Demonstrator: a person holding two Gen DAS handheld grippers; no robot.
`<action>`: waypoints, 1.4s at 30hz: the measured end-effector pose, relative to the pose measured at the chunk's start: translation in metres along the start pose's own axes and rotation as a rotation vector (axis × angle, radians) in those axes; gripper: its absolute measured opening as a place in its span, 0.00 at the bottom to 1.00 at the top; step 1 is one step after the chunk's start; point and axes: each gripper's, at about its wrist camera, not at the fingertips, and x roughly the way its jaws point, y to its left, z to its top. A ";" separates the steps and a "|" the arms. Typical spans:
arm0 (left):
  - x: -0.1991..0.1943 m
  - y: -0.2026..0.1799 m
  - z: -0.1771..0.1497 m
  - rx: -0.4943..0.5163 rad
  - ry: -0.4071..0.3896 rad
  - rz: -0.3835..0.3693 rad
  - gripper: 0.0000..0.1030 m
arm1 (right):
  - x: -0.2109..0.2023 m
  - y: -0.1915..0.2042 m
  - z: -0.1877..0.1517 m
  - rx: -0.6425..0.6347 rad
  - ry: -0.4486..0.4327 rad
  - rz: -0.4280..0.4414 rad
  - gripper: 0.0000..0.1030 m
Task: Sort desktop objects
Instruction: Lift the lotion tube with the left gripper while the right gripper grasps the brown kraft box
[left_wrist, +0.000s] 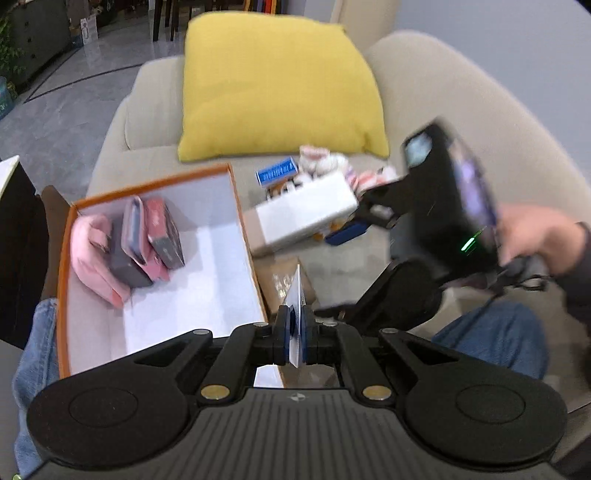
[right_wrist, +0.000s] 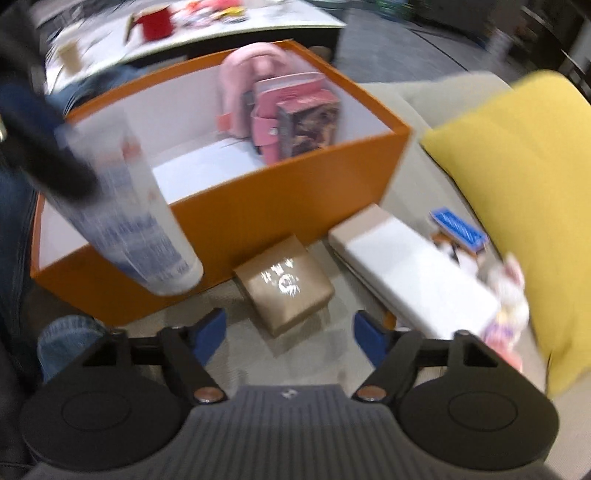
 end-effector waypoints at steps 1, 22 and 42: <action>-0.006 0.004 0.002 -0.003 -0.009 -0.010 0.05 | 0.003 0.002 0.004 -0.035 0.005 0.002 0.79; 0.030 0.097 0.017 -0.090 0.019 0.033 0.05 | 0.075 -0.001 0.037 -0.293 0.218 0.103 0.66; 0.056 0.100 0.018 -0.089 -0.007 -0.011 0.05 | 0.042 0.008 0.018 -0.204 0.124 0.034 0.60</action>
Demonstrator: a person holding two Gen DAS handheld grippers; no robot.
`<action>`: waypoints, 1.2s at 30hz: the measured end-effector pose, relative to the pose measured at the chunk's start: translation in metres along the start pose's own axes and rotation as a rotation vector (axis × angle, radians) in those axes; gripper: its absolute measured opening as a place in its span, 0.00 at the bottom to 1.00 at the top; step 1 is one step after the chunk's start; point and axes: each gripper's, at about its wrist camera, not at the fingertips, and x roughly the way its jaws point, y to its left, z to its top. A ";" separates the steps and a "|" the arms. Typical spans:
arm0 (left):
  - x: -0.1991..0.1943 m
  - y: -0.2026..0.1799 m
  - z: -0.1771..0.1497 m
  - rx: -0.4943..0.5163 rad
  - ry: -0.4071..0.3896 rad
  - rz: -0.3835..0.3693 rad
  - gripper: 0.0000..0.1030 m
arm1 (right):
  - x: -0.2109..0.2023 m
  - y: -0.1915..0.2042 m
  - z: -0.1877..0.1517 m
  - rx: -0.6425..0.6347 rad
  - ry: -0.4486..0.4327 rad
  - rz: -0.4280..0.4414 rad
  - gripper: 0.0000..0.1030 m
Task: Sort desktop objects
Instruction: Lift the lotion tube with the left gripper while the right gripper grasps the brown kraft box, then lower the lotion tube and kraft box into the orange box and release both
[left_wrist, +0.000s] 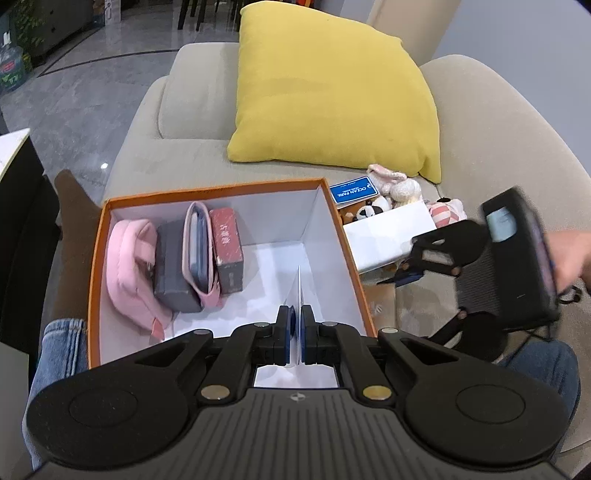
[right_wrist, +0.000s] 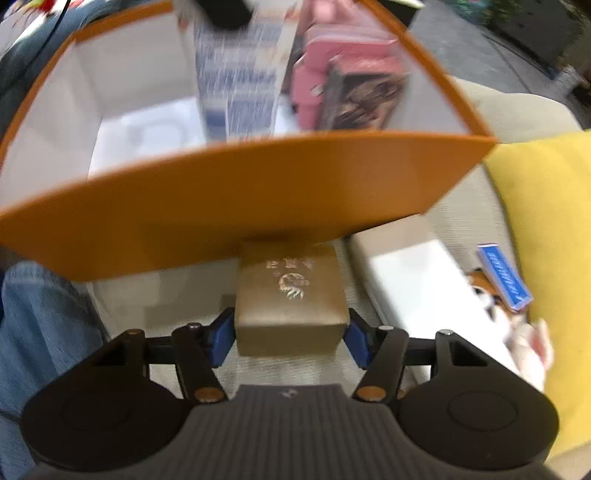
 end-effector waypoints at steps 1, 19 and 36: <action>0.002 0.000 0.001 0.000 -0.001 0.000 0.05 | -0.007 0.000 0.001 0.018 -0.009 -0.011 0.60; 0.033 0.022 0.038 0.013 -0.064 0.023 0.05 | -0.125 -0.017 0.087 -0.044 -0.175 -0.091 0.59; 0.040 0.046 0.040 -0.042 -0.100 0.004 0.01 | -0.022 -0.029 0.118 -0.174 0.050 -0.042 0.58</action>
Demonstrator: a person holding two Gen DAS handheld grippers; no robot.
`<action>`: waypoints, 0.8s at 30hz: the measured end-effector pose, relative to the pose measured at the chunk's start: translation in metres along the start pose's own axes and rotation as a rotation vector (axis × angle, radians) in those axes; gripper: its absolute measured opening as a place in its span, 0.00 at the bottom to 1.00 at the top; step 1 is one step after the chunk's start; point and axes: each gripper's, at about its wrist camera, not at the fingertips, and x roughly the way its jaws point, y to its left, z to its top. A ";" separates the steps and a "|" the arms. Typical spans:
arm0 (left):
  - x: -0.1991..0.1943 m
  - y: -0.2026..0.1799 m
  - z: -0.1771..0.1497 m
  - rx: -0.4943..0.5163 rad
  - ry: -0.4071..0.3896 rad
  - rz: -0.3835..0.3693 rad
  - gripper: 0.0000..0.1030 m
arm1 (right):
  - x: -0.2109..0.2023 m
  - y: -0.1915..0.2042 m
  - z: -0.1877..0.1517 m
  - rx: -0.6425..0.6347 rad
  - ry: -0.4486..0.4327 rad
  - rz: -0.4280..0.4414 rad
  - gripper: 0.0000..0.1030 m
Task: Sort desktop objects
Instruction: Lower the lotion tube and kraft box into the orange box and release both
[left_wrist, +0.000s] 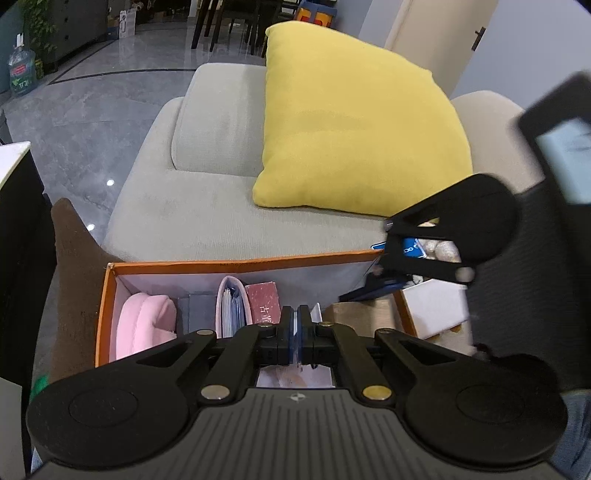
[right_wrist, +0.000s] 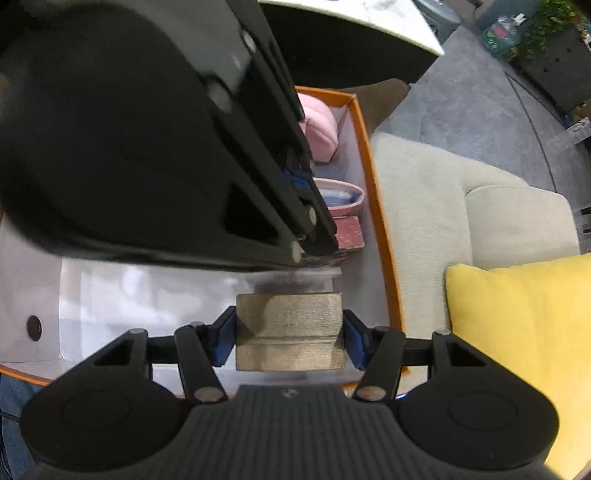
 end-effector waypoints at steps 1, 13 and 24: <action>-0.002 0.002 -0.001 -0.003 0.000 0.015 0.01 | 0.003 -0.001 0.002 -0.006 0.001 0.004 0.58; -0.016 0.002 -0.036 0.073 0.078 0.018 0.02 | 0.037 -0.004 0.003 -0.059 0.103 -0.011 0.59; 0.032 -0.001 -0.052 0.066 0.166 -0.017 0.02 | 0.041 -0.002 -0.002 -0.068 0.140 -0.041 0.60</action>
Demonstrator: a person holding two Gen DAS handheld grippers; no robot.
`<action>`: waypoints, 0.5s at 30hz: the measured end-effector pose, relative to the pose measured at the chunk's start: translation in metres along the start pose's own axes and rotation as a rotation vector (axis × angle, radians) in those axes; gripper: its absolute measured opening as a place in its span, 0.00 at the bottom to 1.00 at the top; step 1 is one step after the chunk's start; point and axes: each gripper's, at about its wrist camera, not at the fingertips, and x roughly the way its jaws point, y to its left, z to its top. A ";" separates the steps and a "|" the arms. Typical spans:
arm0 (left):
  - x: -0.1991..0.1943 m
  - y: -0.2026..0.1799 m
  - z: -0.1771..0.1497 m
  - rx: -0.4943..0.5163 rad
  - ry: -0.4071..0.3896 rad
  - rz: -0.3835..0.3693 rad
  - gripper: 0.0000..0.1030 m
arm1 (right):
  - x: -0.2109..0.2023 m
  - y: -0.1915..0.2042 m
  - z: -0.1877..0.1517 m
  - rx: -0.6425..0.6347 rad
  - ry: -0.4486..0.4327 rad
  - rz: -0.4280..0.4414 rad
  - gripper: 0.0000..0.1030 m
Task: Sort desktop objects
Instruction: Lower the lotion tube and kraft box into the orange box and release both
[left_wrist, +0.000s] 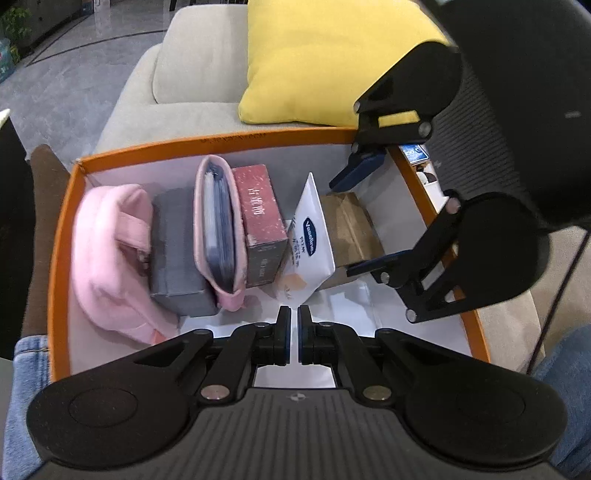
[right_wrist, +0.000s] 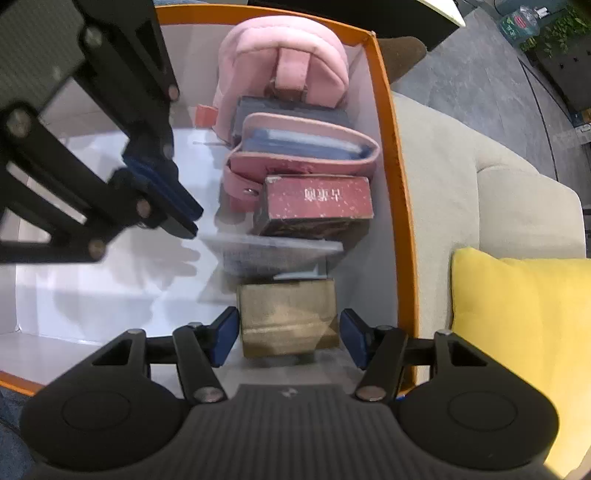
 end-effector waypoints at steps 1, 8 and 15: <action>0.002 0.000 0.000 -0.001 0.004 -0.001 0.02 | -0.003 0.000 0.000 -0.005 0.003 -0.003 0.60; 0.019 -0.002 0.001 -0.018 0.025 0.023 0.02 | -0.005 0.004 0.005 -0.039 0.012 0.011 0.60; 0.027 0.001 0.007 -0.044 0.010 0.064 0.01 | 0.003 0.002 0.003 -0.078 0.009 -0.070 0.58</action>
